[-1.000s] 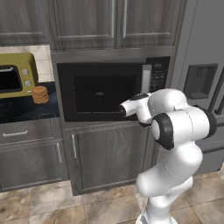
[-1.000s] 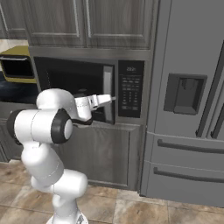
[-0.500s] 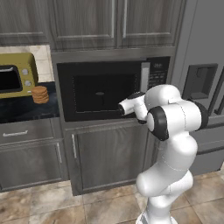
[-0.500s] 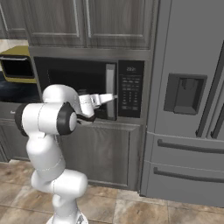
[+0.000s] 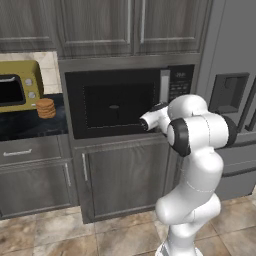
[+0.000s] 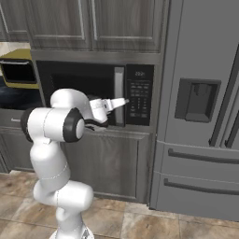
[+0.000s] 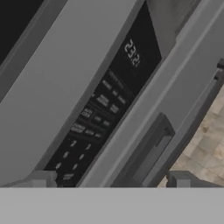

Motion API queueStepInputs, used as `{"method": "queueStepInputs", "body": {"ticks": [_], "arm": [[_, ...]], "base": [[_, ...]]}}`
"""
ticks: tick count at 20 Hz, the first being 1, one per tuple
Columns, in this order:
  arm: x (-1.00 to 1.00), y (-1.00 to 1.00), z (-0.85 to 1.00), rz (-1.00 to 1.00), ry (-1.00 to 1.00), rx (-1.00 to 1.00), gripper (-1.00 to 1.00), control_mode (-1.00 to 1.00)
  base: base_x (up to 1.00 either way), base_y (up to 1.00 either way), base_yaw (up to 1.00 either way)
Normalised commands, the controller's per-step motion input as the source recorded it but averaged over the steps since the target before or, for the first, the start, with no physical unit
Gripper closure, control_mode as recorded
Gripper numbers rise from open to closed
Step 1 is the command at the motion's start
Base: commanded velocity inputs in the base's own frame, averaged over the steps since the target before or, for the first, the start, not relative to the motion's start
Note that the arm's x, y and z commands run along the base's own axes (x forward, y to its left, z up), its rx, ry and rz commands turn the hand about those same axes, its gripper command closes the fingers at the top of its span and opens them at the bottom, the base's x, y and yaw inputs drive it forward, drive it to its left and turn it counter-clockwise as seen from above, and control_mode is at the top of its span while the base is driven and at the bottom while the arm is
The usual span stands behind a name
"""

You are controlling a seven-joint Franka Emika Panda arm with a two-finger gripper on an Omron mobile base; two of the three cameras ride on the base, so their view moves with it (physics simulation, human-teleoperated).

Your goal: Pick the mug from the counter and place it inside the microwave. Then close the microwave.

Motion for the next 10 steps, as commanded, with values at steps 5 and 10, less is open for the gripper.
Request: {"method": "queueStepInputs", "body": {"ticks": [5, 10], "arm": [[0.25, -0.37, 0.0, 0.06, 0.0, 0.03, -1.0, -1.0], [0.36, -0.32, 0.0, 0.02, 0.0, 0.0, -1.0, -1.0]], "base": [[0.0, 0.0, 0.0], [0.0, 0.0, 0.0]]}}
